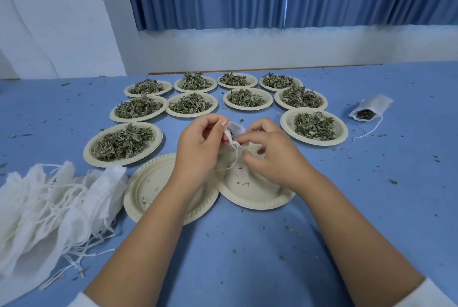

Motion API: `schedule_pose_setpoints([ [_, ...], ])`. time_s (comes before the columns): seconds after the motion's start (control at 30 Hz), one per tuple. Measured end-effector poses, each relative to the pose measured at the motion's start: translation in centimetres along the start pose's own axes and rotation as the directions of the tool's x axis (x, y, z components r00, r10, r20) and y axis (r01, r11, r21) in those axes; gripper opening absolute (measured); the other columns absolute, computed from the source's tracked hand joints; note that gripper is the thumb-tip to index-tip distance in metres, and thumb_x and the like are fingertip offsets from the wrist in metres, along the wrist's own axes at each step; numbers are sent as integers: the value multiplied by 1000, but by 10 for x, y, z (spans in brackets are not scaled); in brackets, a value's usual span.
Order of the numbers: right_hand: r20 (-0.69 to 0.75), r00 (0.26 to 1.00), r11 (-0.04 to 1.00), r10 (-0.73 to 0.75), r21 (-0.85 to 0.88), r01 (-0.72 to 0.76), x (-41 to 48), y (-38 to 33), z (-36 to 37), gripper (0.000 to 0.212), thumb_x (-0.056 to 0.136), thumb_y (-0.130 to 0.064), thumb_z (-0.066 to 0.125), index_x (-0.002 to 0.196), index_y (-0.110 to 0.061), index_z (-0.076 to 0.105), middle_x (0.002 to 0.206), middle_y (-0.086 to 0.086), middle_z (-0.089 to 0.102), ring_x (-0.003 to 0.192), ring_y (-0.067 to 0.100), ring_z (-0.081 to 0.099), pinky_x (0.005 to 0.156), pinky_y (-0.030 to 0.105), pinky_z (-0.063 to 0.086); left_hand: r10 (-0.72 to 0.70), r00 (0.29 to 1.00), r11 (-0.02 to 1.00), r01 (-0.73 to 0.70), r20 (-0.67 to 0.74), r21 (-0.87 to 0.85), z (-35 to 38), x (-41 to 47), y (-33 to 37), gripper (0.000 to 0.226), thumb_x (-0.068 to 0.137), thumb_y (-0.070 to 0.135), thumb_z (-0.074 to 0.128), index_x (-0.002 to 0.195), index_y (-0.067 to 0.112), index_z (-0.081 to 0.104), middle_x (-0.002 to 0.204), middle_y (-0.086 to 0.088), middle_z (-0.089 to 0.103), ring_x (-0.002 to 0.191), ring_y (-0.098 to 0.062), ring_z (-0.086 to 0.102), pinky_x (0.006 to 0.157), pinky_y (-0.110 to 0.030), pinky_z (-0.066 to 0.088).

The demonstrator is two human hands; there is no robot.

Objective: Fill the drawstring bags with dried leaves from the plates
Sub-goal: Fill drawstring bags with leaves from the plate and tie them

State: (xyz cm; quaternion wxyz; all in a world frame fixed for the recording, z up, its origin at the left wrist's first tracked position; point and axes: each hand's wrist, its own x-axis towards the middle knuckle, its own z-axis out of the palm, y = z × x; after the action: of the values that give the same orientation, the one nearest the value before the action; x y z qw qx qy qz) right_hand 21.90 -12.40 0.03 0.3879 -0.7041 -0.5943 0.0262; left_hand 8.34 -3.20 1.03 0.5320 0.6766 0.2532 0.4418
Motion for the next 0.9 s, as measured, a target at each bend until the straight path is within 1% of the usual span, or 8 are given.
schedule_pose_setpoints([
  [0.1, -145, 987, 997, -65, 22, 69, 1, 0, -4, 19, 87, -15, 67, 99, -26, 76, 95, -17, 50, 92, 6, 55, 77, 23, 49, 34, 999, 999, -34, 24, 2, 2, -1, 5, 11, 99, 20, 58, 94, 17, 67, 67, 12, 64, 66, -3, 59, 70, -23, 54],
  [0.2, -297, 948, 991, -110, 38, 127, 1, 0, -10, 15, 87, -9, 68, 98, -15, 77, 90, -11, 55, 84, 6, 56, 67, 12, 49, 107, 992, 990, -113, 71, 89, 9, -2, 11, 9, 95, 31, 61, 103, 28, 65, 93, 13, 67, 74, -3, 61, 73, -22, 53],
  [0.27, -406, 907, 989, -113, 41, 142, 1, 3, -17, 14, 86, -7, 69, 96, -10, 77, 91, -1, 59, 83, 6, 56, 66, 10, 49, 135, 986, 967, -153, 102, 206, 16, -3, 12, 43, 84, 47, 69, 122, 36, 52, 115, 16, 55, 75, 2, 58, 73, -13, 49],
  [0.37, -535, 840, 989, -85, 59, 138, 0, 11, -30, 11, 85, -4, 69, 93, -6, 76, 90, -1, 58, 82, 0, 56, 65, 7, 46, 111, 977, 920, -171, 183, 353, 33, 1, 10, 79, 79, 39, 78, 144, 32, 33, 129, 18, 44, 73, 2, 59, 70, -3, 42],
  [0.47, -559, 827, 989, -62, 78, 128, -3, 20, -41, 11, 85, -3, 68, 93, -5, 76, 90, -4, 55, 81, -6, 55, 65, 5, 43, 91, 970, 893, -180, 225, 412, 60, 6, 10, 58, 86, 22, 70, 139, 28, 48, 127, 8, 56, 69, 0, 62, 65, -6, 43],
  [0.63, -554, 831, 992, -43, 78, 103, -9, 42, -63, 13, 85, -2, 67, 94, -5, 76, 94, 0, 59, 81, 10, 60, 68, 13, 49, 207, 961, 916, -257, 184, 308, 112, 10, 18, 18, 86, 16, 67, 99, 29, 65, 89, 6, 65, 63, -15, 58, 58, -16, 43],
  [0.8, -575, 816, 985, 53, 167, 53, -16, 65, -95, 24, 80, -8, 56, 91, -19, 75, 92, -11, 63, 86, -5, 59, 70, 5, 43, 153, 976, 954, -188, 157, 234, 165, 25, 14, 15, 84, 23, 70, 99, 25, 69, 99, 5, 67, 84, -8, 62, 71, -16, 44],
  [0.9, -581, 766, 918, 274, 396, -27, -14, 90, -117, 28, 81, -3, 50, 81, -27, 65, 85, -14, 68, 88, 4, 64, 74, 23, 53, 158, 974, 958, -191, 162, 212, 202, 38, 12, 12, 84, 24, 74, 91, 19, 66, 98, 2, 67, 90, -9, 58, 70, -14, 43],
])
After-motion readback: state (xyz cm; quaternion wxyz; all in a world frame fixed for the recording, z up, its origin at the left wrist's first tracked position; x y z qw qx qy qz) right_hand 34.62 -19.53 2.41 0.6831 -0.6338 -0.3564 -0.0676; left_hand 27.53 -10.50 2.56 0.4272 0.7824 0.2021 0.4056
